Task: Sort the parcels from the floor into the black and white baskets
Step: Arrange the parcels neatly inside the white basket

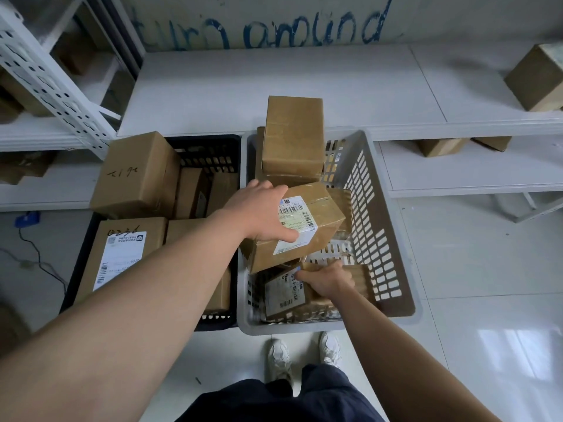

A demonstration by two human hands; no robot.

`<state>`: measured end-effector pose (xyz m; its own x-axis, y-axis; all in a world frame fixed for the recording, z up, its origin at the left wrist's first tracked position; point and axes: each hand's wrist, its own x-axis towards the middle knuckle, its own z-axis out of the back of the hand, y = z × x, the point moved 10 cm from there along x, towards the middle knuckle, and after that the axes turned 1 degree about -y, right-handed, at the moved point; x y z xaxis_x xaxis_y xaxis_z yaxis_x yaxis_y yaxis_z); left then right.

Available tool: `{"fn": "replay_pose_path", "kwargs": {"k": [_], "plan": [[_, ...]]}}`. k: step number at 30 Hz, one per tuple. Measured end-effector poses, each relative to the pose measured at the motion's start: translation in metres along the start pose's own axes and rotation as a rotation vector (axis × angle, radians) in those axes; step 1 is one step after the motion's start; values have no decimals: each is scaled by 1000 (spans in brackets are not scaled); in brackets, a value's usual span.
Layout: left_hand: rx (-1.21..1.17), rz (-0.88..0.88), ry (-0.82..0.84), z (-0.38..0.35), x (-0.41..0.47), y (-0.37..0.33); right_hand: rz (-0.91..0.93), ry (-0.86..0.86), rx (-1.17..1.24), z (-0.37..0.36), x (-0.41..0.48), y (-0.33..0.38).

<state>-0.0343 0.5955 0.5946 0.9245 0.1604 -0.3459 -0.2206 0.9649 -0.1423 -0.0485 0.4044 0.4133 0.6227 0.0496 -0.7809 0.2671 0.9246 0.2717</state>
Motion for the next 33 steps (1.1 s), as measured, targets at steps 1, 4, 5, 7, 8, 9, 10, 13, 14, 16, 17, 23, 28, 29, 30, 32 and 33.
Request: {"fn": "replay_pose_path", "kwargs": {"k": [1, 4, 5, 7, 8, 9, 10, 13, 14, 16, 17, 23, 28, 29, 30, 32, 33], "plan": [[-3, 1, 2, 0, 0, 1, 8, 2, -7, -1, 1, 2], [-14, 5, -1, 0, -2, 3, 57, 51, 62, -14, 35, -4], [-17, 6, -2, 1, -2, 4, 81, 58, 84, -19, 50, -6], [-19, 9, -5, 1, -2, 5, 122, 85, 99, -18, 56, -5], [-18, 9, -5, 1, -1, 4, 147, 92, 101, -12, 45, 1], [-17, 9, -5, 1, -1, 4, 165, 104, 118, -8, 30, 9], [-15, 9, -5, 0, -1, 3, 177, 124, 134, -8, 23, 13], [-7, 8, 0, -1, 0, 1, 263, 118, 159, -12, 24, 20], [-3, 9, 1, -1, 1, 0, 295, 117, 157, -12, 22, 25], [3, 15, 1, -2, 2, 0, 335, 175, 129, -14, 12, 32], [4, 17, 1, -2, 2, 0, 322, 229, 100, -20, 11, 30], [9, 19, 15, -3, 5, 0, 301, 362, 197, -17, 9, 27], [5, 23, 16, -1, 3, -1, 308, 377, 121, -8, 3, 28], [4, 20, 22, -1, 3, -3, 311, 399, 81, -8, 2, 25], [3, 16, 30, -3, 2, -4, 299, 435, 71, -8, 0, 22], [-1, 9, 47, -6, 1, -8, 267, 460, 87, -1, -2, 16], [-6, 4, 53, -6, 0, -10, 261, 424, 113, 9, 1, 14]]}}
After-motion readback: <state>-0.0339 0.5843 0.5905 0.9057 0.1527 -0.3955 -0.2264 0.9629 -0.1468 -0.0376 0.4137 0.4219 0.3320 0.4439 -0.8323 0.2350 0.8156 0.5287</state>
